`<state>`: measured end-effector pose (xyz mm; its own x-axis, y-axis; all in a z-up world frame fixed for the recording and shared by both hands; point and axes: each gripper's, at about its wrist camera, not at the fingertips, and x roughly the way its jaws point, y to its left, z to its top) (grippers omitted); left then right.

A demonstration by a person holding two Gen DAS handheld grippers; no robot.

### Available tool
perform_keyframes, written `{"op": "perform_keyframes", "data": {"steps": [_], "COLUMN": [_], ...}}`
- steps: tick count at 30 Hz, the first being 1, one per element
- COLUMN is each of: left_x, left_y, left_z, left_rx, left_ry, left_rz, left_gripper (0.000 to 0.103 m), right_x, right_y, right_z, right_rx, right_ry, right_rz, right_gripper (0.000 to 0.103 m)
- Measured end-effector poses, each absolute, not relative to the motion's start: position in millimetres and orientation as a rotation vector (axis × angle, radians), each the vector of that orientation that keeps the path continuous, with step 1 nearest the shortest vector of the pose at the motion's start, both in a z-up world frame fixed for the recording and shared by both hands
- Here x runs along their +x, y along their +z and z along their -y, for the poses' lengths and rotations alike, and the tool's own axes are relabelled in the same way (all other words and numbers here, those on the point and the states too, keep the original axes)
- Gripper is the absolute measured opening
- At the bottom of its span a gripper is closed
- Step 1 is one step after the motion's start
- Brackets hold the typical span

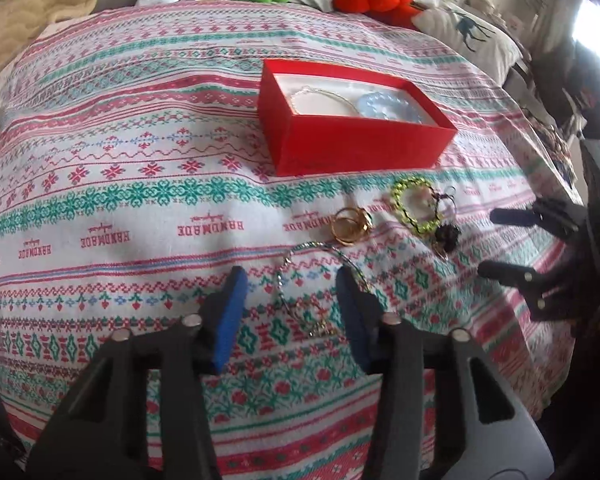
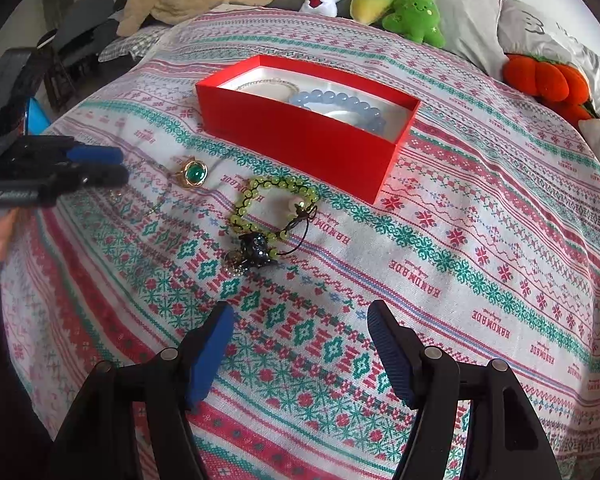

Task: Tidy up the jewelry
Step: 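Withdraw both tools from the box back toward the remaining jewelry, then grasp the beaded wire bracelet with the left tool while the right tool grasps the green bead bracelet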

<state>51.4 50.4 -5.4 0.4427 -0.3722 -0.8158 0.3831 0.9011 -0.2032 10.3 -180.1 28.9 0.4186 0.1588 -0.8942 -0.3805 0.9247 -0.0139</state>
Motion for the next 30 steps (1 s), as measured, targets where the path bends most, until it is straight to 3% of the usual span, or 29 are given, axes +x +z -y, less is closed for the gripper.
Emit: {"op": "perform_keyframes", "data": {"steps": [9,26,30], "left_x": [63.7,58.2,59.3], "left_y": [-14.7,14.9,10.7], "left_z": [-39.8,-48.1,-52.8], "left_rx": [0.035,0.000,-0.002], "left_ry": [-0.420,-0.404,-0.393], "left_rz": [-1.062,-0.983,-0.995], "left_gripper": [0.005,0.004,0.004], "right_x": [21.4,74.1,82.3], "right_y": [29.6,39.2,28.5], "right_z": [177.3,177.9,173.7], "right_rx": [-0.222,-0.005,0.032], "right_ry": [0.339,0.312,0.312], "right_rz": [-1.098,-1.146,-1.208], "right_gripper": [0.071,0.069,0.048]}}
